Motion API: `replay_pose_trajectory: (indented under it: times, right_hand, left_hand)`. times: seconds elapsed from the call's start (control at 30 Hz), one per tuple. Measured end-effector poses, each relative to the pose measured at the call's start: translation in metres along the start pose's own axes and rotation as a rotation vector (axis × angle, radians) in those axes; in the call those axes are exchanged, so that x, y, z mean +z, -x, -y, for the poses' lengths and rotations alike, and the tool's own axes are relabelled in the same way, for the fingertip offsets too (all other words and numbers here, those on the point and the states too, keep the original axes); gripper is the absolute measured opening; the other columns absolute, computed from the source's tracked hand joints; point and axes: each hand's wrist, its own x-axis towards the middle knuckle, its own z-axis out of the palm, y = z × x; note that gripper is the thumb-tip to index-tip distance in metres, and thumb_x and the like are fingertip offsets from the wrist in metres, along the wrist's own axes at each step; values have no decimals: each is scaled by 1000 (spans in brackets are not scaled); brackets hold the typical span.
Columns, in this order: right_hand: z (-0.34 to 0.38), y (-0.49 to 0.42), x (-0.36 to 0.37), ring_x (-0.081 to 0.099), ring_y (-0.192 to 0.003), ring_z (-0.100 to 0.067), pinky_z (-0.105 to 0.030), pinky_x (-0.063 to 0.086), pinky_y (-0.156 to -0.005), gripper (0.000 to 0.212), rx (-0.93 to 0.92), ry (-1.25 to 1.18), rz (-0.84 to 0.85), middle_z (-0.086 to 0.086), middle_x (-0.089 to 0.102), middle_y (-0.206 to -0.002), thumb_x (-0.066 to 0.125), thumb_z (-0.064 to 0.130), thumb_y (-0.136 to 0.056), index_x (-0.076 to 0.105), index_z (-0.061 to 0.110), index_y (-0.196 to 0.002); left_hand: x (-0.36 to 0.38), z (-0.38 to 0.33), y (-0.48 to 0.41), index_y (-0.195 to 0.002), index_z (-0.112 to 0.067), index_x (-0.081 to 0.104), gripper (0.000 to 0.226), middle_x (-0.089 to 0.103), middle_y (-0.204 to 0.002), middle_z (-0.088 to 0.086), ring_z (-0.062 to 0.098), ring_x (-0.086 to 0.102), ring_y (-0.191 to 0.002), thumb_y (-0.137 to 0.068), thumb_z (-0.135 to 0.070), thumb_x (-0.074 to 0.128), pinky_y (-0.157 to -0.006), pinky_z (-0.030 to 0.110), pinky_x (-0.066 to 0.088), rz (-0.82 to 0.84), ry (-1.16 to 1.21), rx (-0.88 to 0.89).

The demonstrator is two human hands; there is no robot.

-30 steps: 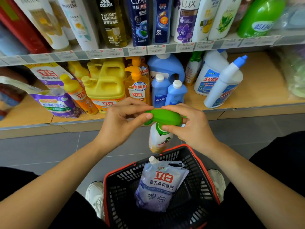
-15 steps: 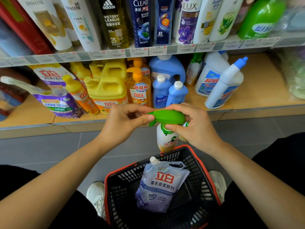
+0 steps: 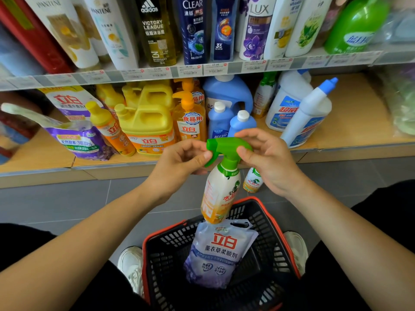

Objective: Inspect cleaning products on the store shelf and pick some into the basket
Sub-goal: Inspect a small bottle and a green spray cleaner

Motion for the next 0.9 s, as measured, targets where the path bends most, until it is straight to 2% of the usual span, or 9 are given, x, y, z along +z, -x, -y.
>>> replay_pose_trajectory:
  times: [0.17, 0.3, 0.43, 0.5, 0.57, 0.63, 0.7, 0.8, 0.9]
  right_hand:
    - [-3, 0, 10, 69, -93, -22, -37, 58, -79, 27, 95, -126, 8, -8, 74, -101, 67, 10, -81, 65, 11, -108]
    - [-1, -2, 11, 70, -90, -22, -39, 59, -79, 26, 138, -177, -19, -7, 75, -97, 64, 13, -83, 64, 11, -109]
    - [0, -2, 12, 71, -90, -22, -41, 58, -80, 28, 185, -216, -75, -6, 74, -98, 66, 16, -82, 65, 11, -110]
    - [1, -3, 12, 71, -92, -25, -42, 59, -81, 31, 210, -234, -107, -8, 74, -101, 67, 18, -82, 65, 11, -112]
    - [3, -3, 12, 70, -92, -27, -41, 59, -79, 32, 220, -253, -132, -9, 73, -100, 67, 19, -82, 65, 11, -113]
    - [6, -4, 12, 71, -89, -26, -39, 59, -75, 31, 220, -271, -157, -8, 73, -97, 68, 20, -81, 66, 13, -111]
    - [8, -5, 11, 71, -88, -26, -37, 58, -73, 30, 221, -280, -177, -7, 73, -96, 68, 20, -81, 65, 14, -110]
    - [8, -5, 11, 71, -91, -23, -37, 58, -74, 20, 158, -170, -221, -8, 71, -103, 65, 15, -91, 66, 13, -111]
    - [6, -5, 11, 71, -99, -19, -39, 59, -77, 21, -24, 144, -256, -9, 68, -116, 71, 14, -90, 68, 20, -111]
  left_hand:
    - [4, 6, 0, -100, -7, 62, 22, 73, -77, 8, 15, 70, -68, -83, -19, 68, -62, 22, 54, -1, 136, -63]
    - [3, 4, 0, -100, -8, 62, 21, 74, -82, 8, 20, 72, -77, -81, -12, 69, -72, 28, 59, 15, 205, -25]
    - [4, 3, 1, -105, -10, 64, 20, 74, -92, 4, 17, 72, -91, -86, -4, 68, -73, 26, 58, -1, 163, 7]
    - [5, 5, 2, -116, -9, 64, 30, 73, -110, 6, 15, 70, -102, -88, 0, 69, -81, 27, 58, 8, 80, 16]
    - [5, 12, 5, -131, -13, 59, 54, 69, -125, 6, 18, 67, -115, -81, -8, 80, -94, 31, 56, 75, -6, -39]
    - [8, 19, 10, -134, -24, 57, 70, 70, -125, -1, 16, 66, -115, -71, -22, 86, -98, 33, 54, 158, -160, -116]
    - [12, 25, 13, -134, -23, 57, 75, 71, -121, -2, 15, 68, -111, -66, -27, 87, -98, 40, 56, 212, -277, -156]
    - [17, 27, 13, -131, -16, 60, 77, 74, -115, 3, 19, 71, -105, -61, -26, 90, -95, 49, 57, 187, -291, -160]
    - [21, 23, 13, -128, -19, 65, 78, 76, -112, 0, 19, 72, -104, -56, -34, 92, -94, 49, 58, 148, -267, -122]
